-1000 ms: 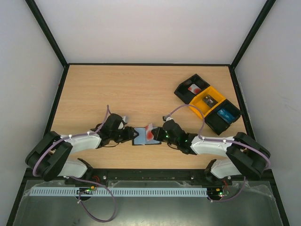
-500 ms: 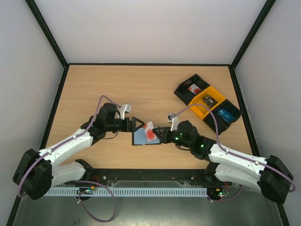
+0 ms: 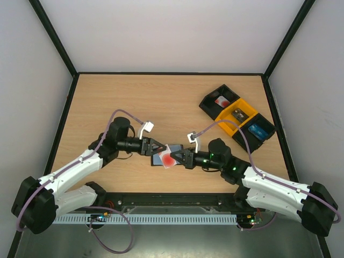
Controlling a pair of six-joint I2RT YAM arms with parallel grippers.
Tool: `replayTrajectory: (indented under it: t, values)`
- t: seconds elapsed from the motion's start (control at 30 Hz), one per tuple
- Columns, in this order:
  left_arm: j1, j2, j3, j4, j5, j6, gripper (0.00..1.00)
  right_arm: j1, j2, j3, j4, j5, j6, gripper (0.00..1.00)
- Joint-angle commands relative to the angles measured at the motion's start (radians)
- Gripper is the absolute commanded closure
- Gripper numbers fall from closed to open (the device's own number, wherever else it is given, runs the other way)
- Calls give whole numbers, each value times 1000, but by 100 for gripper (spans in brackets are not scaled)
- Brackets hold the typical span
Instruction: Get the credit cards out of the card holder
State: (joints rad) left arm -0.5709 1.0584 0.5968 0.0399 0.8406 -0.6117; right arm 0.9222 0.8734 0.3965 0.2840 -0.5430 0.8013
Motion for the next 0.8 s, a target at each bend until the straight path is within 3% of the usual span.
replayTrajectory:
  t: [0.0, 0.1, 0.33, 0.53, 0.77]
  values:
    - [7, -14, -27, 54, 83, -24, 52, -5, -1, -22, 90, -43, 34, 98]
    - [7, -10, -33, 72, 110, -28, 63, -5, 2, -20, 91, -43, 41, 98]
    - [9, -10, -36, 95, 129, -50, 97, -4, 3, -25, 98, -27, 45, 98]
    - [27, -9, -47, 108, 121, -67, 98, -5, -17, -40, 115, -12, 80, 95]
    - [44, -16, -51, 158, 87, -146, 98, -5, -67, -102, 189, 99, 226, 67]
